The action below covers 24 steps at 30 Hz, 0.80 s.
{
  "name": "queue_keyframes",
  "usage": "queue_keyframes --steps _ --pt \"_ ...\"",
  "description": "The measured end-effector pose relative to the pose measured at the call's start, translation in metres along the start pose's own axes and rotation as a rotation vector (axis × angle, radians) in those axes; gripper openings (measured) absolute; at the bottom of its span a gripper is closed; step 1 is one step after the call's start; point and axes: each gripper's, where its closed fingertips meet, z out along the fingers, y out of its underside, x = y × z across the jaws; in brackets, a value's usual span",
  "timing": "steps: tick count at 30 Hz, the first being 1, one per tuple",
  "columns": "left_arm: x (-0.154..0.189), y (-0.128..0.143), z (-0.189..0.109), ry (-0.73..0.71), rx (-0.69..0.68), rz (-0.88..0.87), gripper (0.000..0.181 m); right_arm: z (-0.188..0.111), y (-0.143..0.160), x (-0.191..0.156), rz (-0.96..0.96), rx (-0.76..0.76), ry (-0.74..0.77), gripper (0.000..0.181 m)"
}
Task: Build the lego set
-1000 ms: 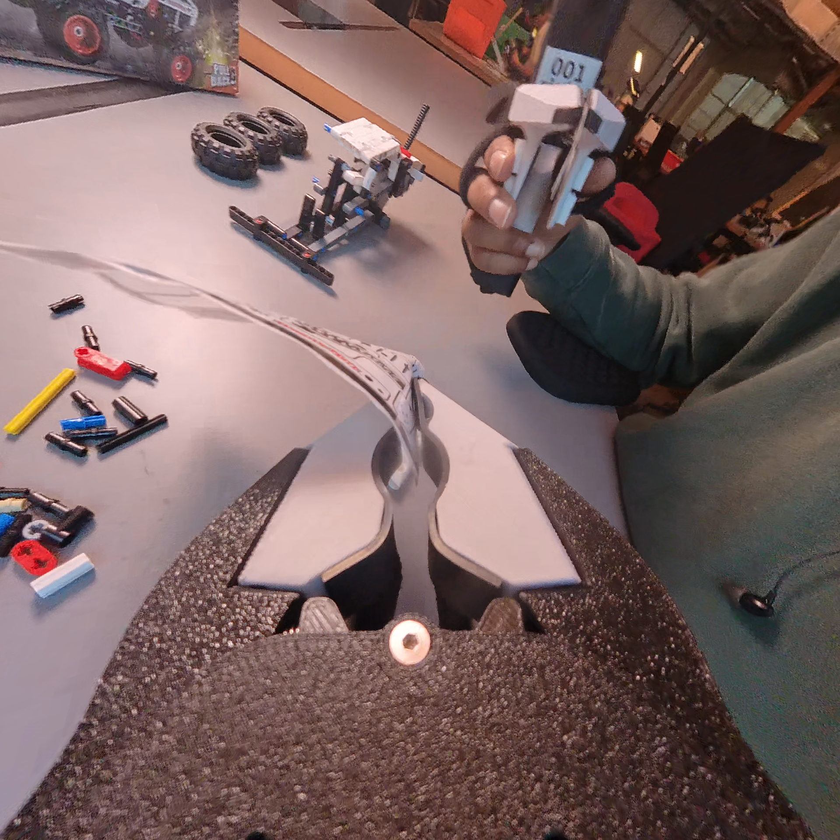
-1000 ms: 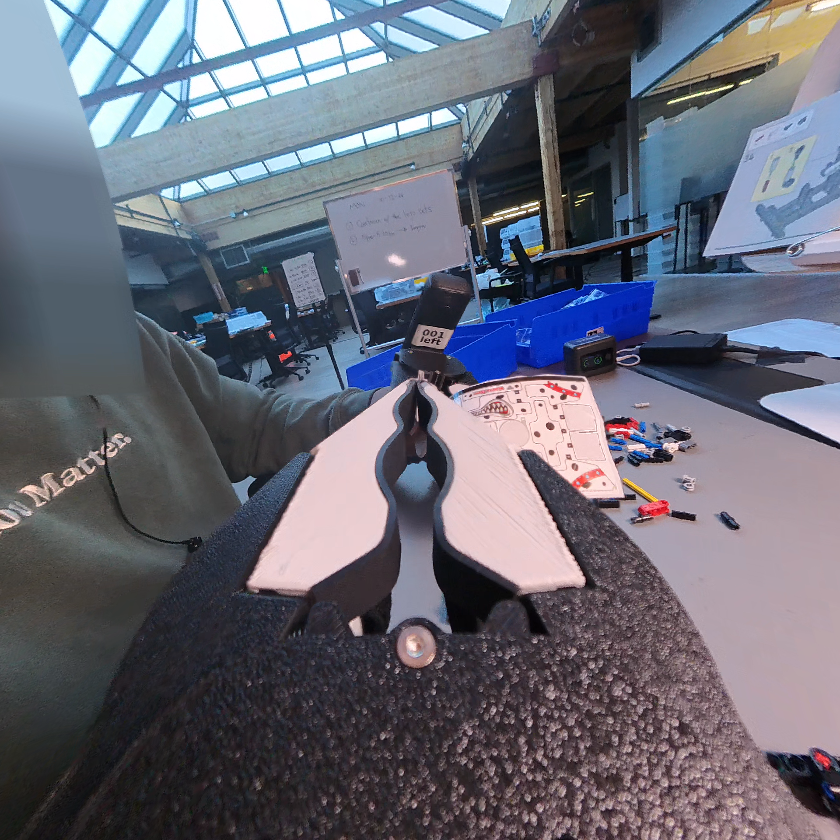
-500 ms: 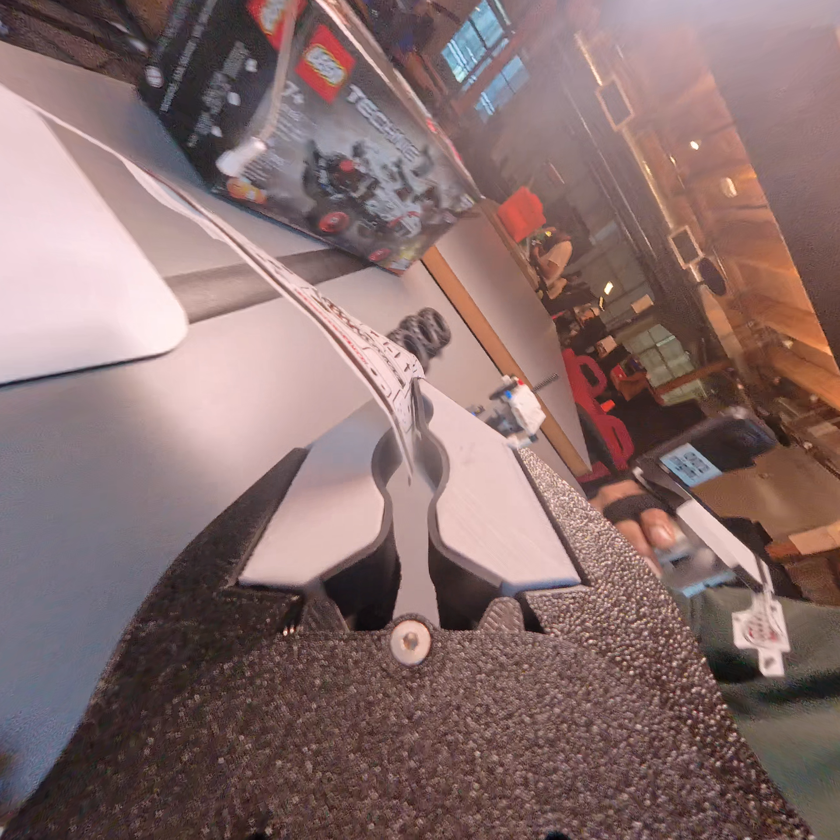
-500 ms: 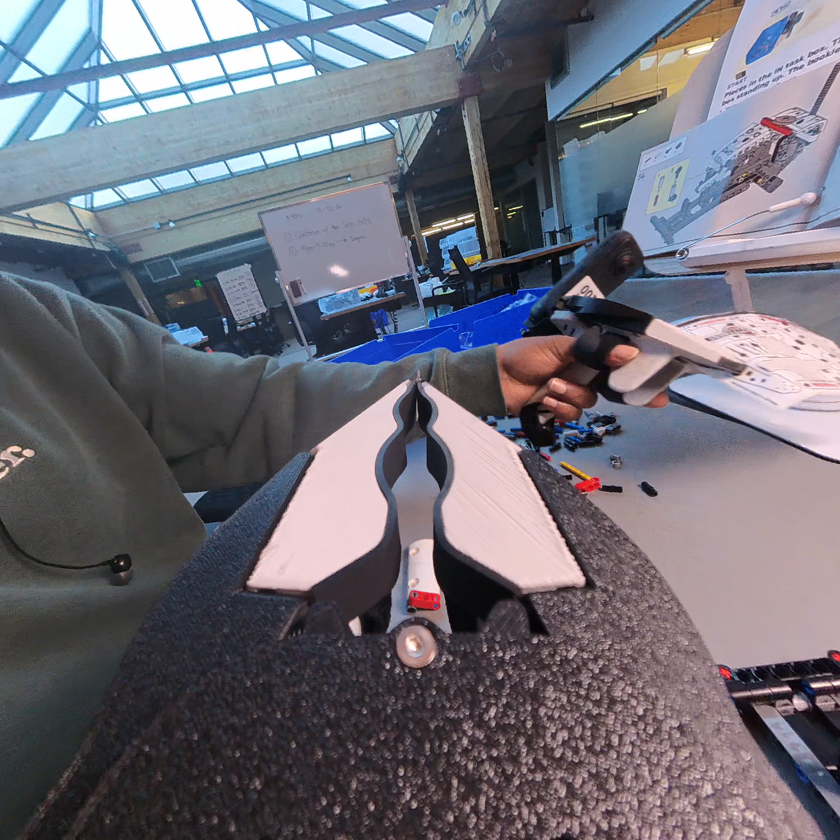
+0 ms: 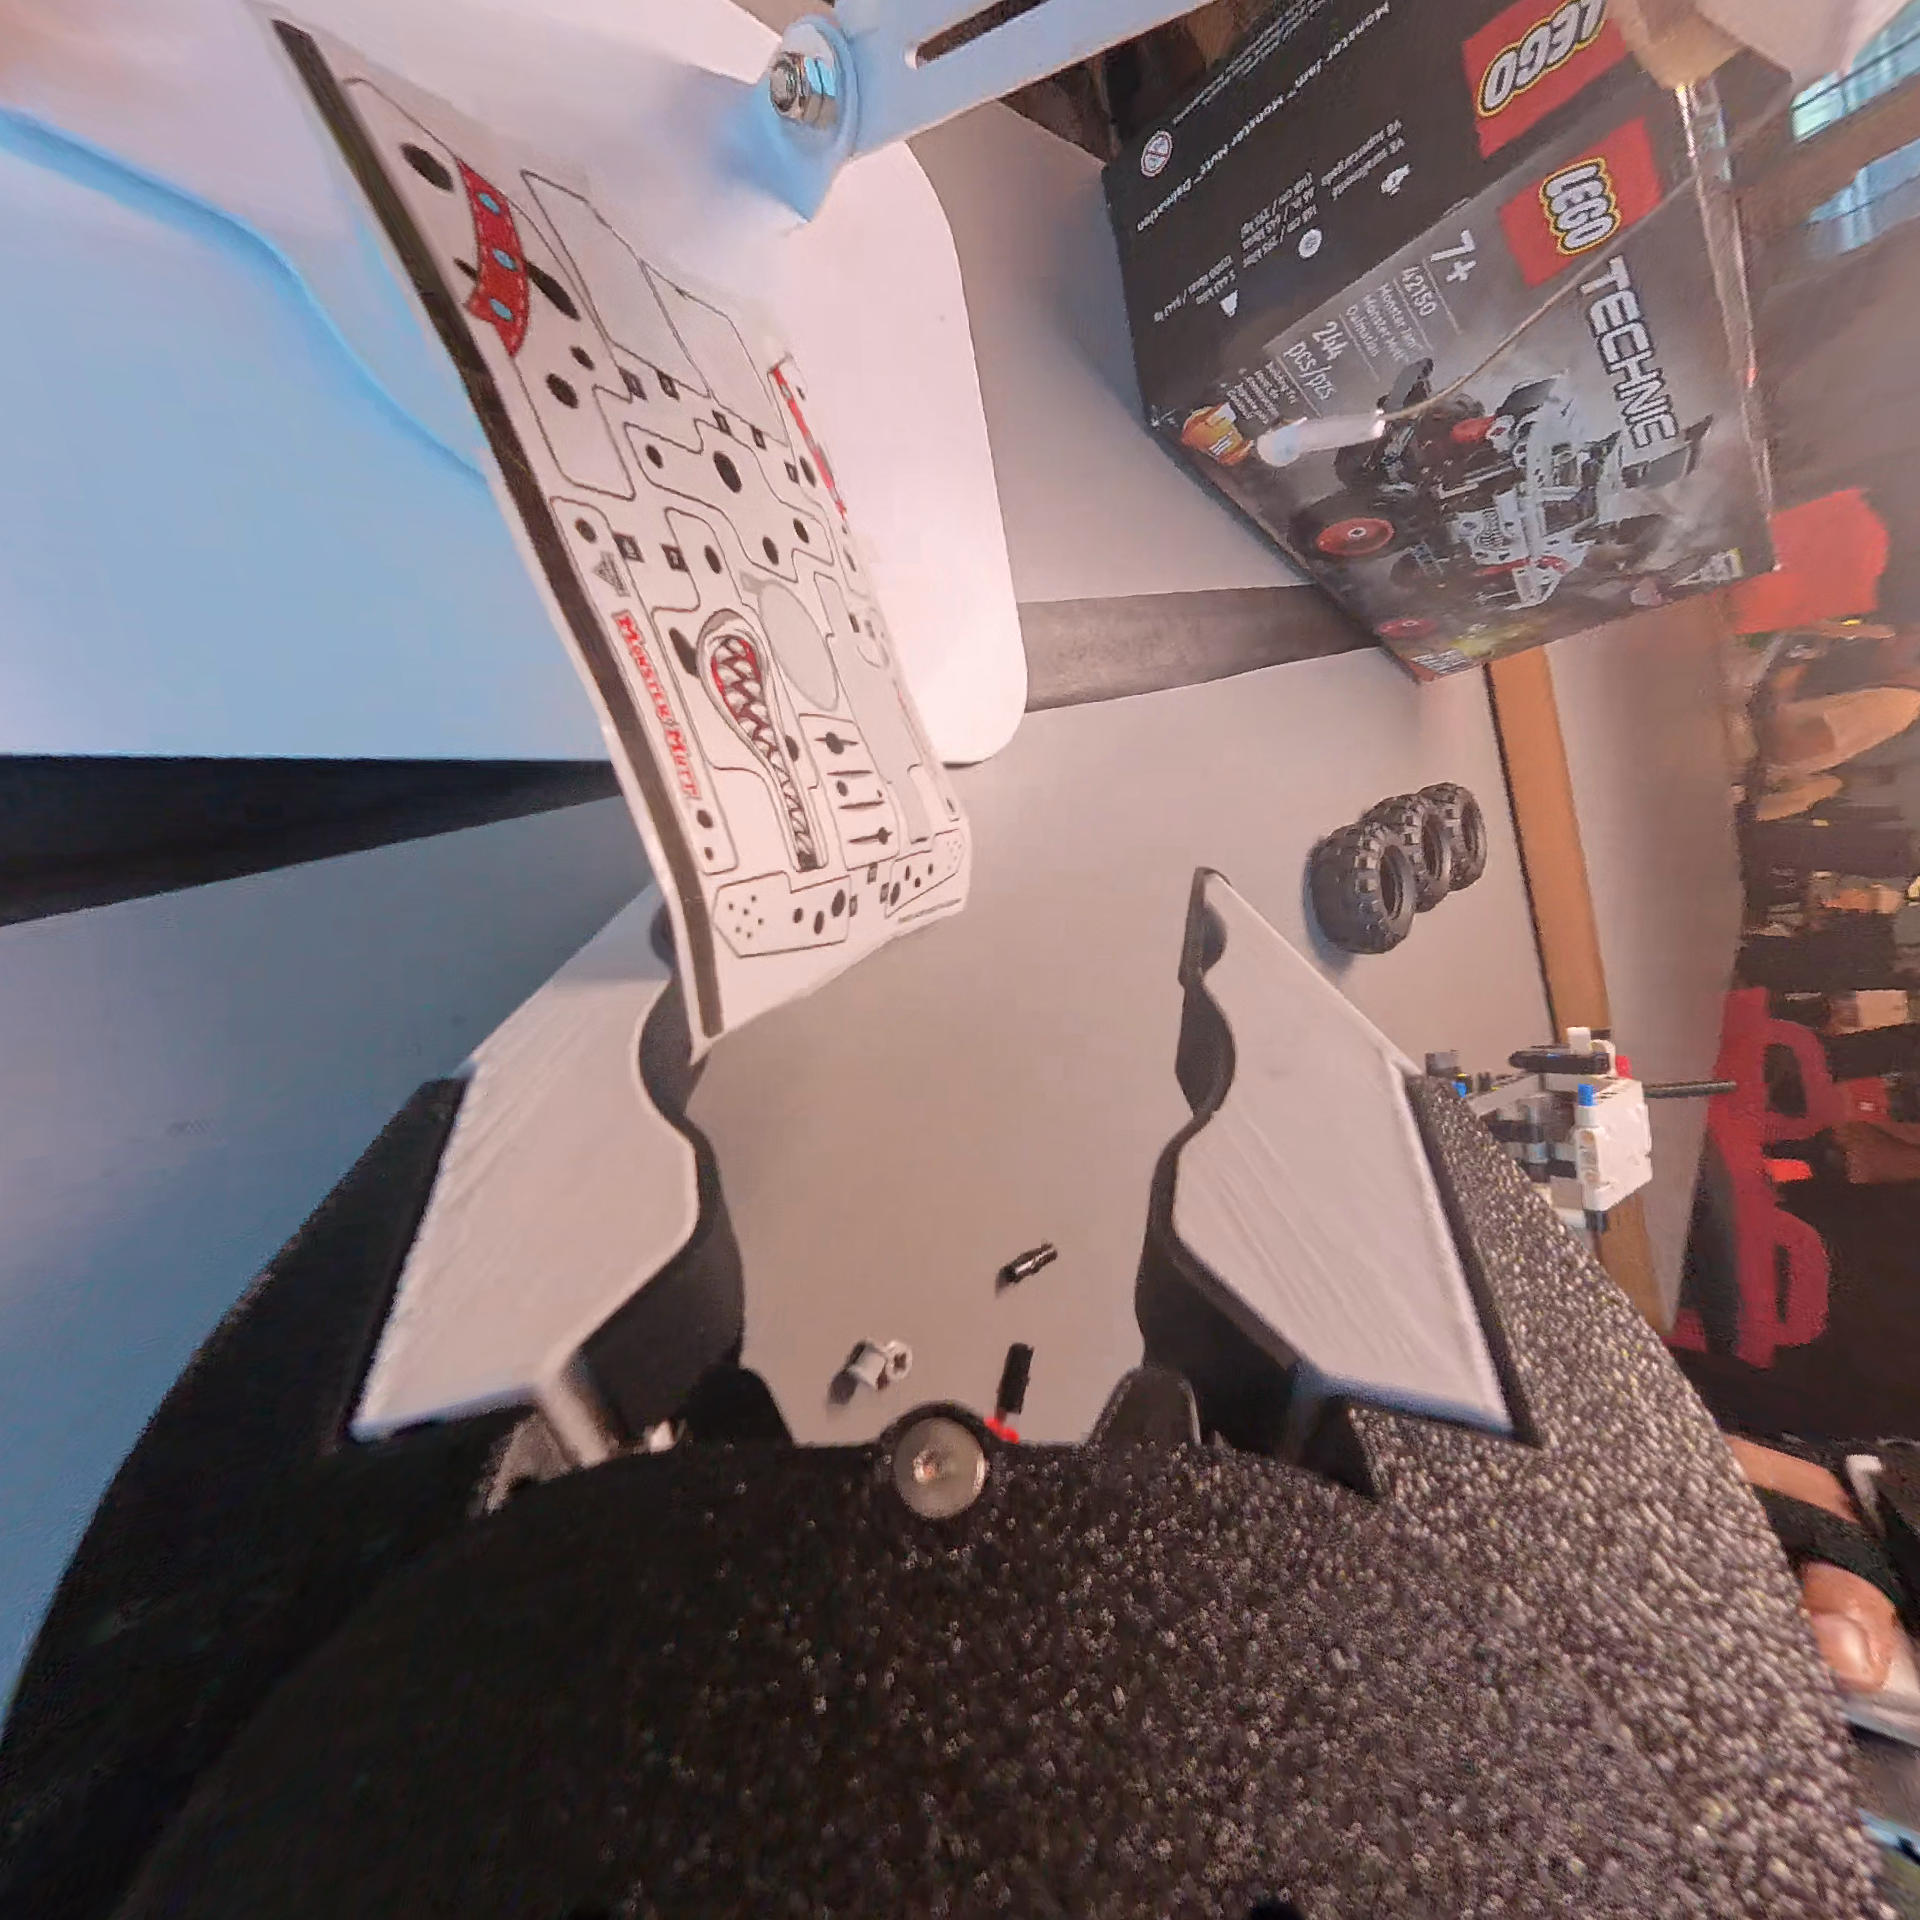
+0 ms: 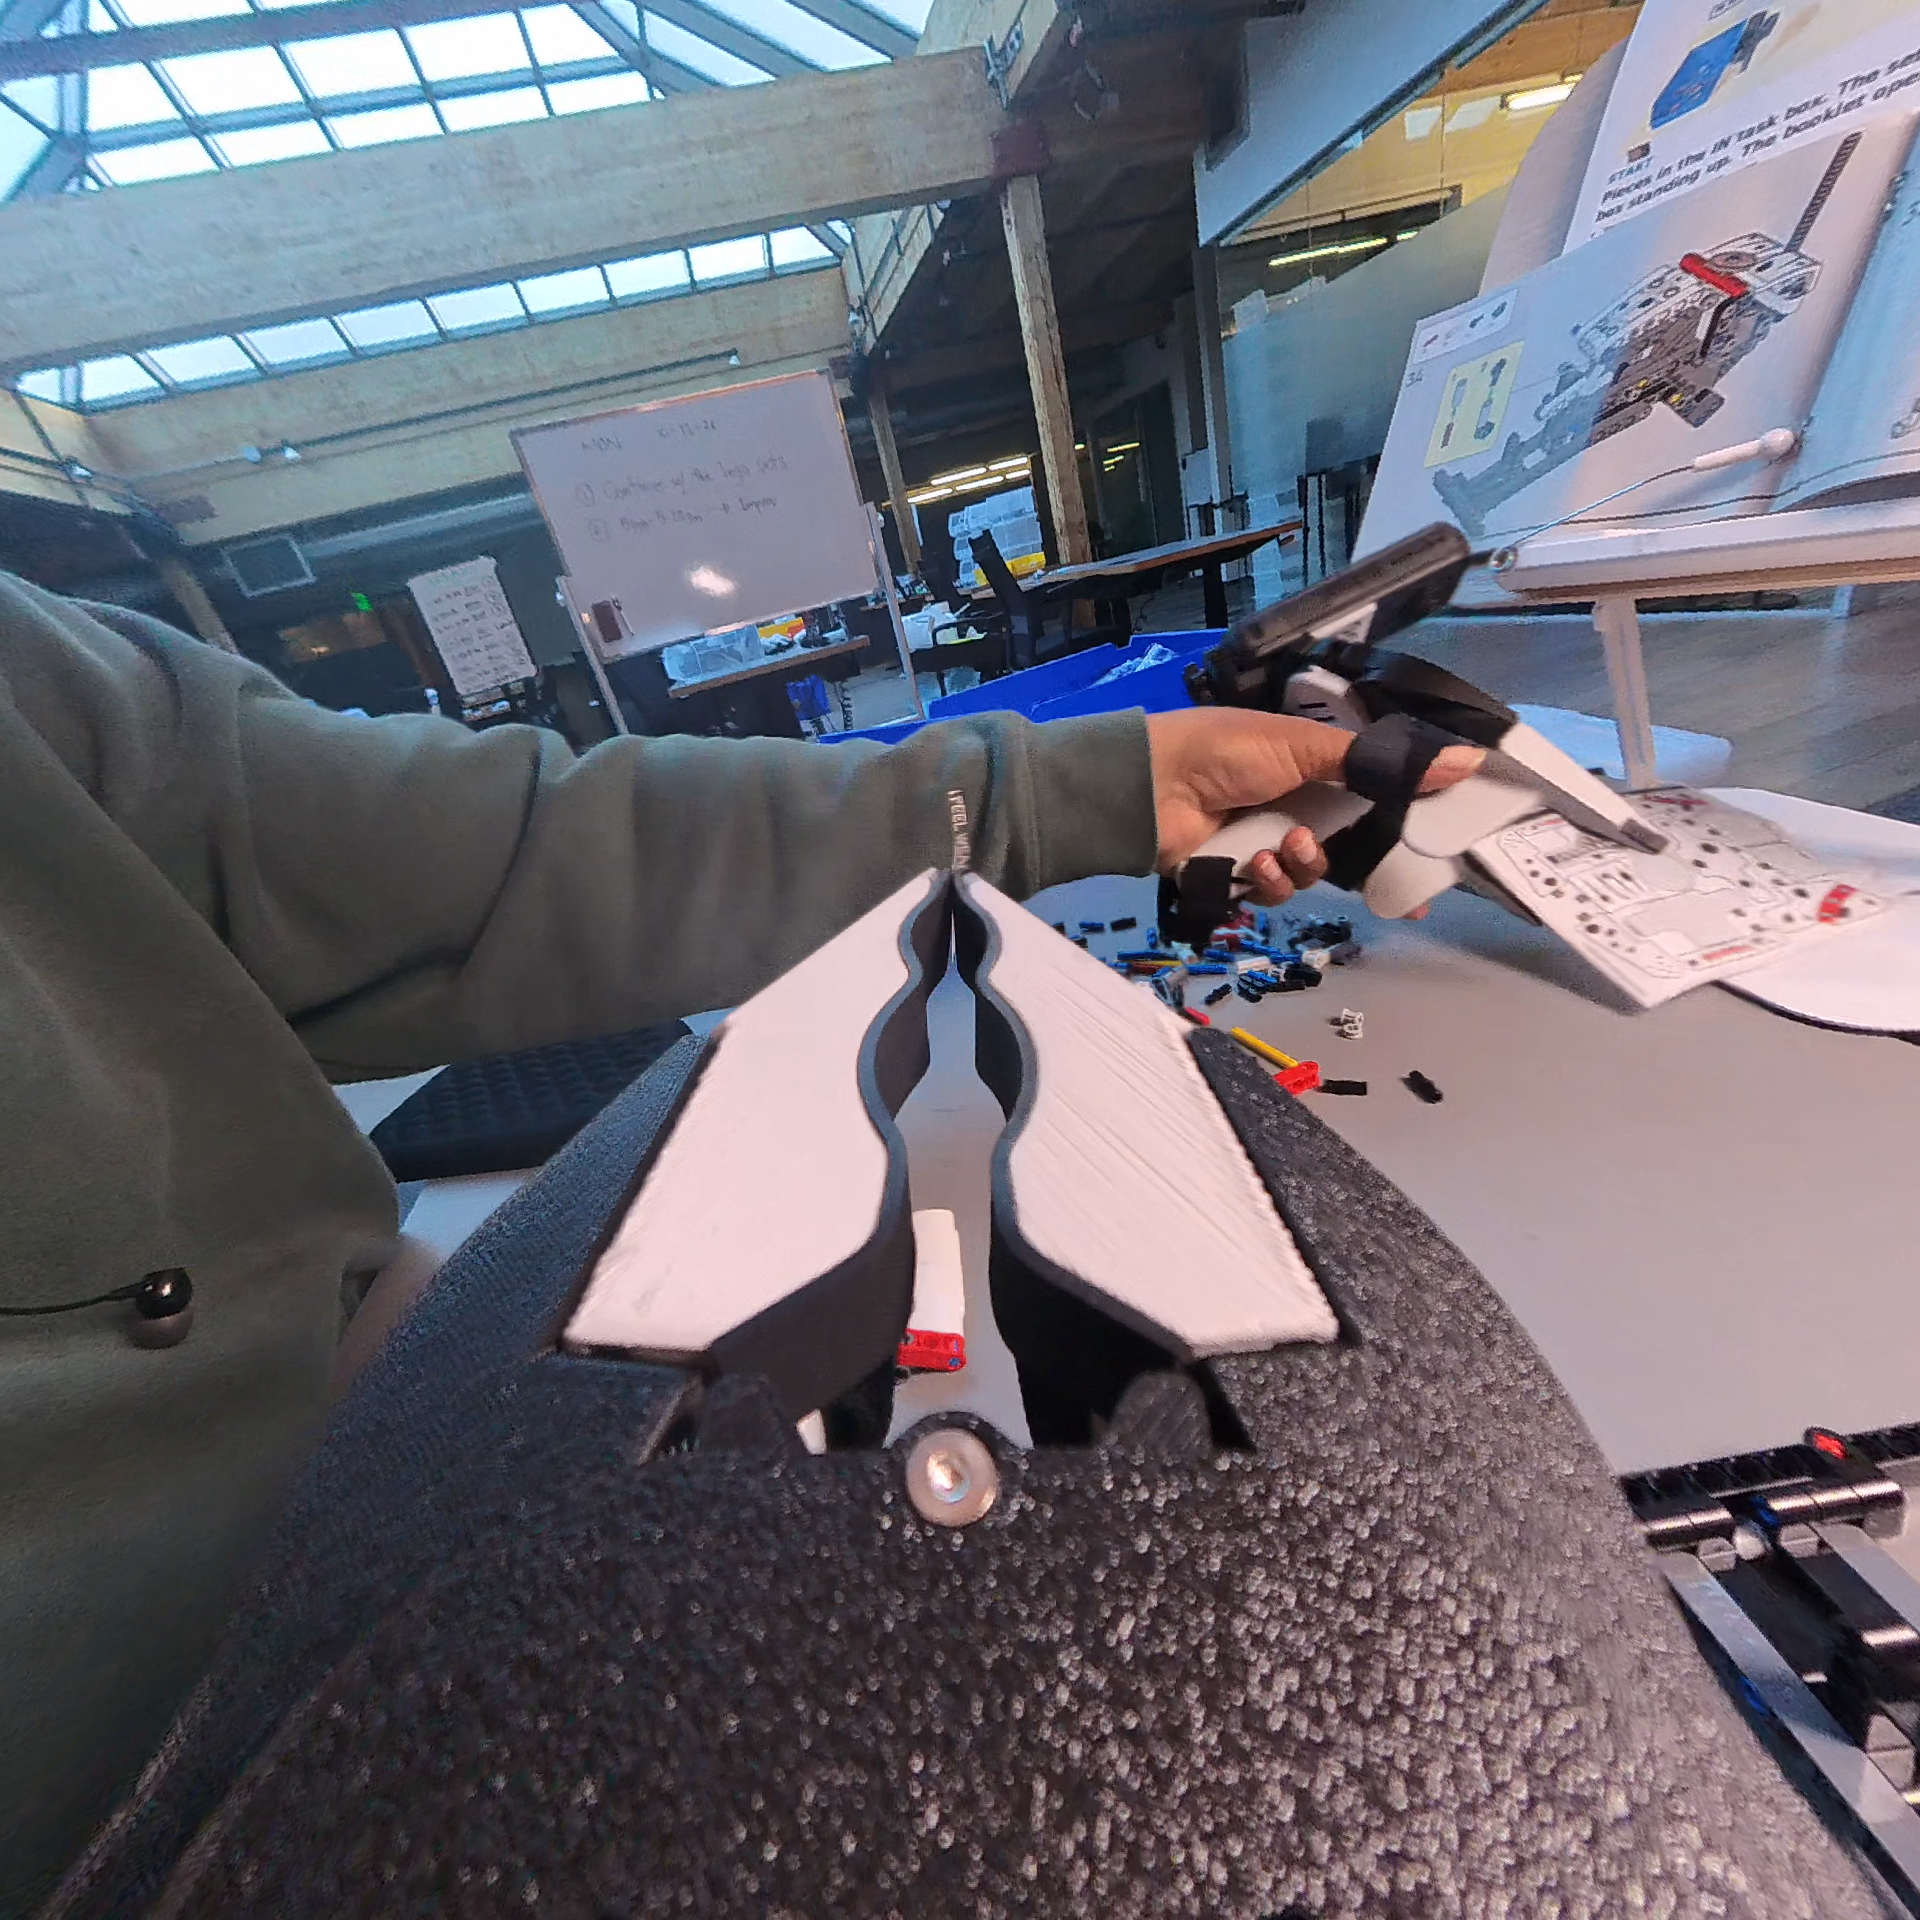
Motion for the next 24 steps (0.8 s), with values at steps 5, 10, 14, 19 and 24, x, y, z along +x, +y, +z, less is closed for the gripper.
queue_keyframes --steps 5,10,14,19,24 --pt "0.012 0.001 -0.053 -0.059 0.162 0.142 0.099 0.000 -0.002 0.010 -0.009 0.021 0.070 0.000" --pt "0.020 0.015 -0.081 -0.065 0.203 0.245 0.093 0.004 0.001 0.014 -0.012 0.022 0.109 0.000" --pt "0.004 0.024 -0.075 -0.074 0.152 0.211 0.083 0.006 0.003 0.011 -0.039 0.008 0.126 0.000" --pt "-0.022 0.042 -0.055 -0.157 0.008 0.279 0.084 0.006 0.006 0.012 -0.057 -0.013 0.138 0.000" --pt "-0.036 0.048 -0.037 -0.277 -0.134 0.490 0.072 0.007 0.012 0.014 -0.061 -0.036 0.138 0.000"
